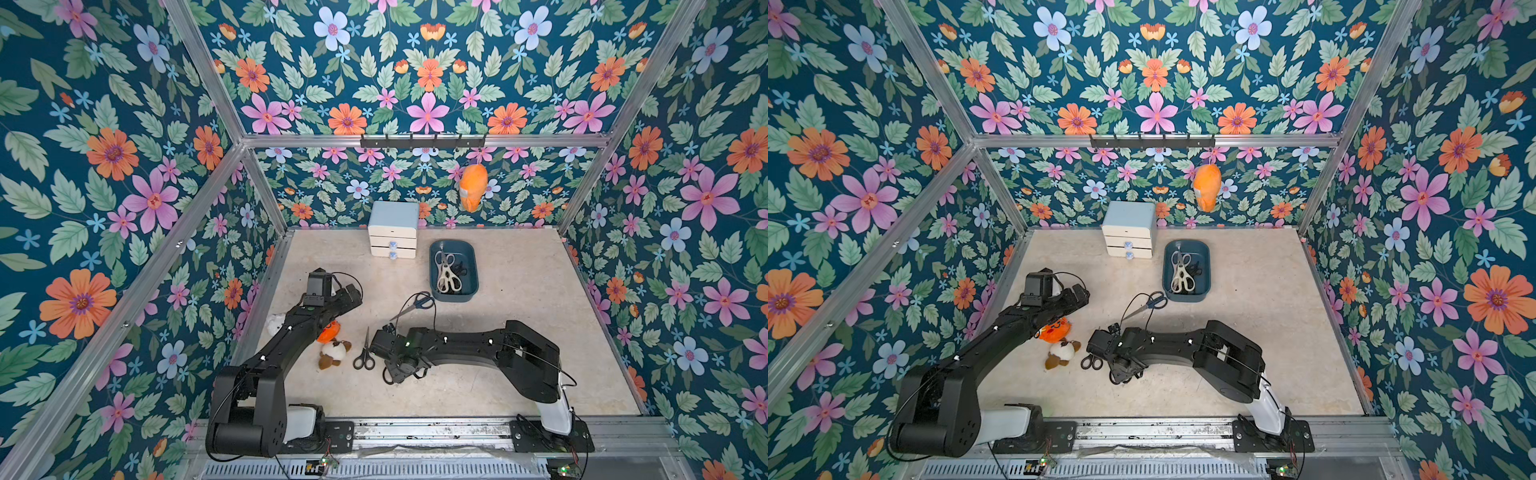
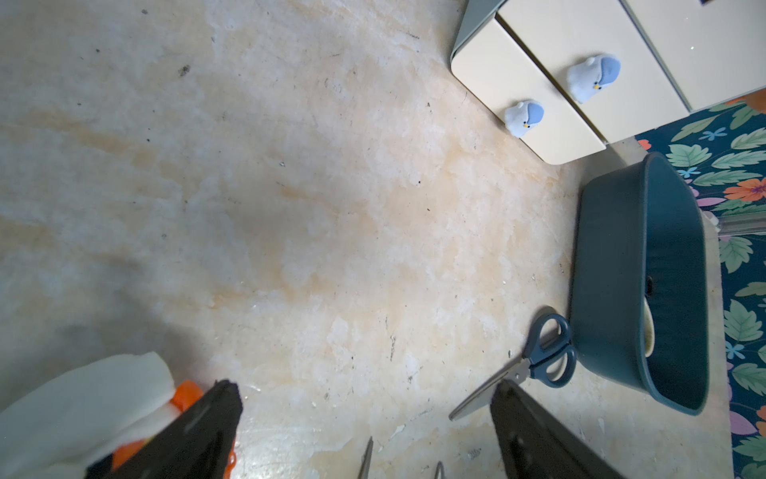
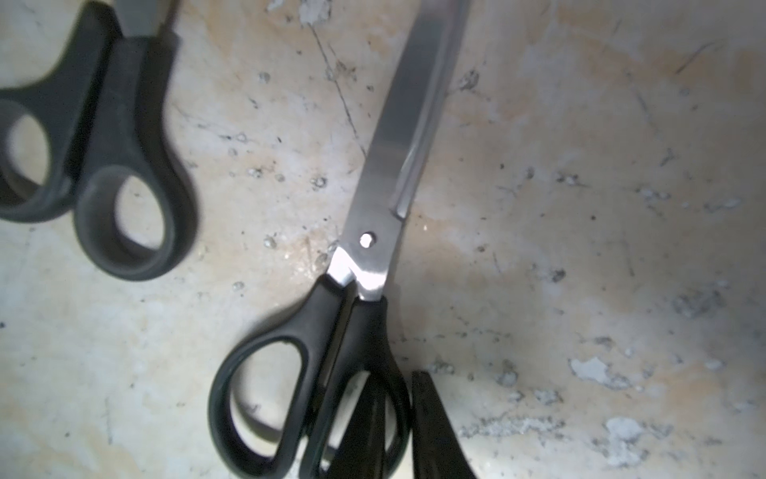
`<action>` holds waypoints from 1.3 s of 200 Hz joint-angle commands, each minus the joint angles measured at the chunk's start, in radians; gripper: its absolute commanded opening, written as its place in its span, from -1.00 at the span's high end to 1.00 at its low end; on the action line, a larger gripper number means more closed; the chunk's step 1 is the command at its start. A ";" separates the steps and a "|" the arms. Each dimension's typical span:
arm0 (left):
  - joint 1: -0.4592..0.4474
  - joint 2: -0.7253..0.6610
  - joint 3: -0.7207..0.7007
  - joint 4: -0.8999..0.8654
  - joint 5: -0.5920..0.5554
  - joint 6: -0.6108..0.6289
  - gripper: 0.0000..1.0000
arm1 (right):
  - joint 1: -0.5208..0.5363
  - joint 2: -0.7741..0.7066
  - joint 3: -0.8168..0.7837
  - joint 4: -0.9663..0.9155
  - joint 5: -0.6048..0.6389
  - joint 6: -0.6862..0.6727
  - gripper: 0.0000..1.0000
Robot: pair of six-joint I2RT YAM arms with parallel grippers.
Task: Put the scissors into the storage box
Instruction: Pick up the scissors from the center of the board.
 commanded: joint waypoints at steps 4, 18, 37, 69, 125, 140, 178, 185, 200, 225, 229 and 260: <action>0.002 0.004 0.001 0.014 0.017 0.013 -0.99 | -0.003 0.033 -0.018 -0.045 0.020 0.014 0.78; 0.001 0.004 0.000 0.018 0.020 0.010 -0.99 | -0.002 0.038 -0.018 -0.043 0.023 0.010 0.88; 0.001 0.004 -0.003 0.030 0.030 0.004 -0.99 | -0.002 0.035 -0.016 -0.040 0.034 -0.001 1.00; 0.002 0.008 -0.005 0.043 0.037 0.002 -0.99 | -0.002 0.007 0.011 -0.062 0.070 -0.043 1.00; 0.001 0.047 0.006 0.082 0.067 -0.002 -0.99 | -0.002 -0.079 0.100 -0.144 0.179 -0.075 1.00; 0.001 0.061 0.019 0.080 0.075 0.006 -0.99 | -0.008 -0.094 0.125 -0.162 0.202 -0.073 1.00; 0.001 0.086 0.042 0.077 0.082 0.000 -0.99 | -0.096 -0.104 0.225 -0.242 0.204 -0.068 1.00; 0.001 0.093 0.048 0.076 0.085 0.000 -0.99 | -0.119 -0.109 0.242 -0.252 0.204 -0.070 1.00; 0.002 0.116 0.064 0.072 0.093 0.003 -0.99 | -0.178 -0.120 0.277 -0.264 0.192 -0.081 1.00; 0.000 0.152 0.084 0.068 0.110 0.001 -0.99 | -0.301 -0.114 0.347 -0.282 0.150 -0.086 1.00; 0.000 0.155 0.084 0.069 0.113 -0.001 -0.99 | -0.320 -0.111 0.358 -0.284 0.146 -0.085 1.00; -0.004 0.175 0.088 0.068 0.126 -0.003 -0.99 | -0.464 -0.062 0.466 -0.309 0.123 -0.083 1.00</action>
